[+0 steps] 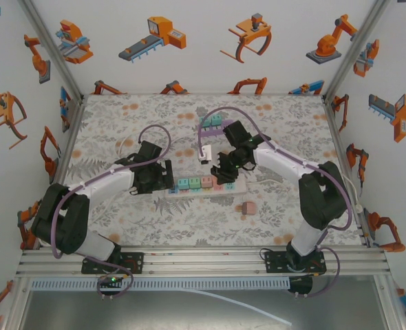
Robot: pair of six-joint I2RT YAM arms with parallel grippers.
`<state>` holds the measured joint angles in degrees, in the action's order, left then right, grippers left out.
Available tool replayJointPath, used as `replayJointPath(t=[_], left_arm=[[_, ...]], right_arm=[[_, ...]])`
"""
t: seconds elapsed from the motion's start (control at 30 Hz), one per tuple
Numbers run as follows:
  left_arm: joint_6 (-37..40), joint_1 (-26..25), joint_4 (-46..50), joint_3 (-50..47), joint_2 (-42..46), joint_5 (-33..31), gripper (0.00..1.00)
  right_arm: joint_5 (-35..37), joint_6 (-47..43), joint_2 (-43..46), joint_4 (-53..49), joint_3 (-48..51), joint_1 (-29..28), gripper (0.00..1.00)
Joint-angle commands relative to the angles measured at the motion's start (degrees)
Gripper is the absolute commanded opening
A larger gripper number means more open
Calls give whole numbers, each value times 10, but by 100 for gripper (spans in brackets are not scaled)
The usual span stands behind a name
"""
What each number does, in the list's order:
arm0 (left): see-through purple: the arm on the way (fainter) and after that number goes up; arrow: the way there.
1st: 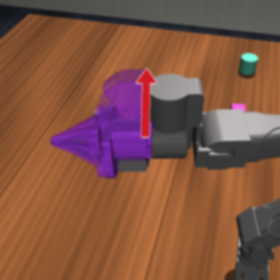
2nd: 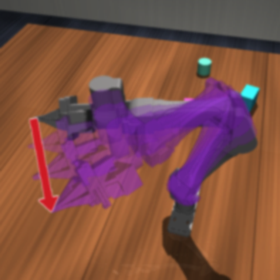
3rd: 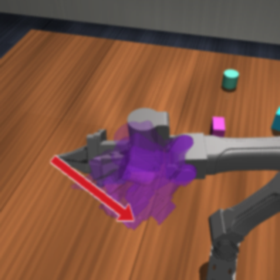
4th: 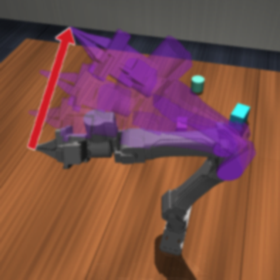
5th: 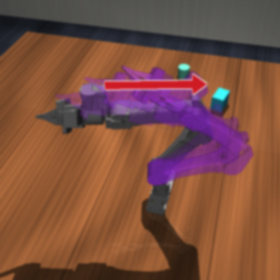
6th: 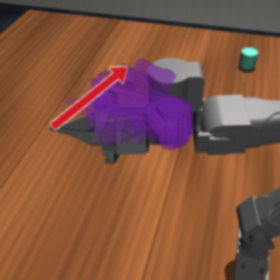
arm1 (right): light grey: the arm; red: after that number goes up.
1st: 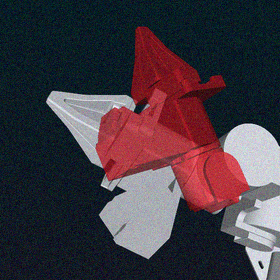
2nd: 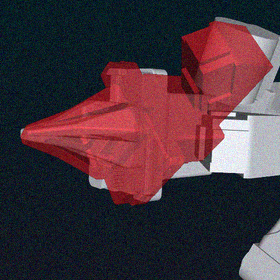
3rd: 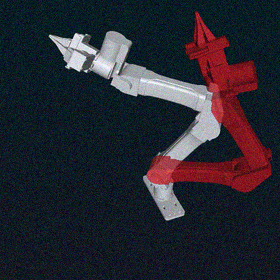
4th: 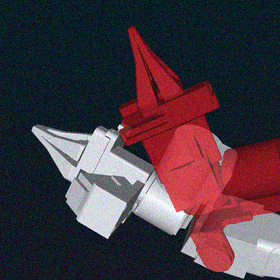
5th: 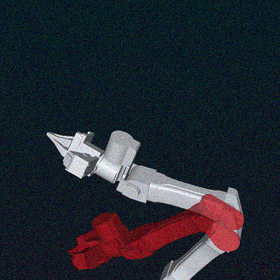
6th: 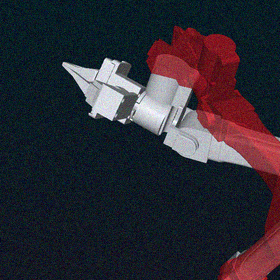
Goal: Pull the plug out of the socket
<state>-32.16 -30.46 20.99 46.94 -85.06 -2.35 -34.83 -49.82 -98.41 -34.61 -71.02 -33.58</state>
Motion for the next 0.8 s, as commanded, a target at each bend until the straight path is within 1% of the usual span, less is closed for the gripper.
replayJointPath(t=[0.0,0.13,0.23,0.43,0.5,0.57,0.7,0.77], left_arm=[[16,-14,54,-30,-41,-48,81],[14,-15,55,-29,-41,-50,81],[14,-16,56,-28,-43,-50,81],[17,-16,62,-19,-32,-45,82],[18,-17,62,-13,-21,-34,82],[21,-18,62,-5,-10,-25,82],[27,-17,62,16,13,-9,82],[30,-18,63,27,25,-3,83]], right_arm=[[-37,22,7,14,-25,-11,0],[-31,18,12,16,-18,-11,0],[-39,23,21,19,-16,-11,0],[-42,55,55,53,4,-10,0],[-35,89,77,80,20,-10,0],[-17,145,102,109,33,-10,0],[48,279,147,148,54,-10,0],[97,366,170,173,65,-10,0]])
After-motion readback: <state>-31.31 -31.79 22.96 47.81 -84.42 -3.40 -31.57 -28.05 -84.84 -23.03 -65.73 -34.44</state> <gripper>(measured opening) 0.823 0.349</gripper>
